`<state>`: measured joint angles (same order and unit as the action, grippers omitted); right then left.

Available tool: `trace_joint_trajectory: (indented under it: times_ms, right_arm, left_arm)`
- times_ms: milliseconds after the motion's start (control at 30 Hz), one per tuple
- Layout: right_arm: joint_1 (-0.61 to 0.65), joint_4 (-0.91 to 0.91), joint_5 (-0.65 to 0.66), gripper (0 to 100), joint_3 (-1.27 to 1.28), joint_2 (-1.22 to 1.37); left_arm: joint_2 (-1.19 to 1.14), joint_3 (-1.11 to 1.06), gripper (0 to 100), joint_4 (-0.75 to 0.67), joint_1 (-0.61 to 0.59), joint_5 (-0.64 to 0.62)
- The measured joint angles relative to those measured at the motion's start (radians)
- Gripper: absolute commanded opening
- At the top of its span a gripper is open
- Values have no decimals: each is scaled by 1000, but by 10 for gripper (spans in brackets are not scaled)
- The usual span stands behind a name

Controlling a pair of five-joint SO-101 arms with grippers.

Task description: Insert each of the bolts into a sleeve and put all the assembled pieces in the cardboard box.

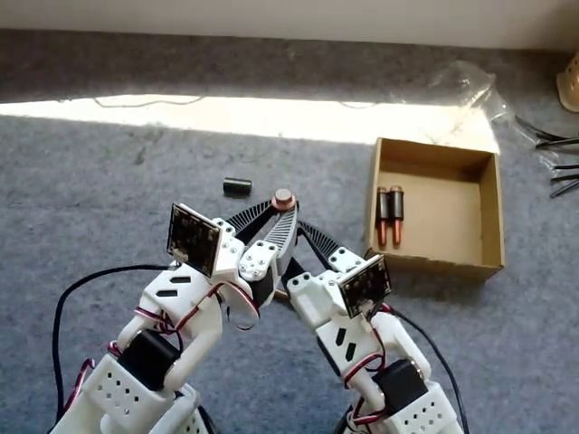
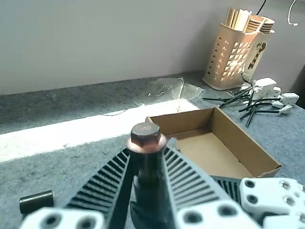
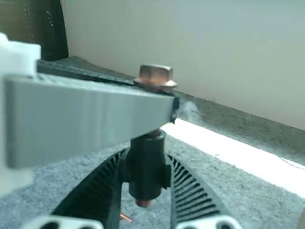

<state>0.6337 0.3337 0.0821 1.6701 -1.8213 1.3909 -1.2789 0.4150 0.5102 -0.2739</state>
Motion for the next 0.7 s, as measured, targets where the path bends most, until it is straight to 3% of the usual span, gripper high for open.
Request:
trace_joint_trajectory:
  times_ms: [233, 433, 700]
  right_arm:
    - [0, 0, 0, 4, 0, 0]
    - [0, 0, 0, 4, 0, 0]
    - [3, 2, 2, 4, 0, 0]
  left_arm:
    - [0, 0, 8, 0, 0, 0]
    - [0, 0, 173, 0, -21, 0]
    - [0, -2, 175, 0, -81, 0]
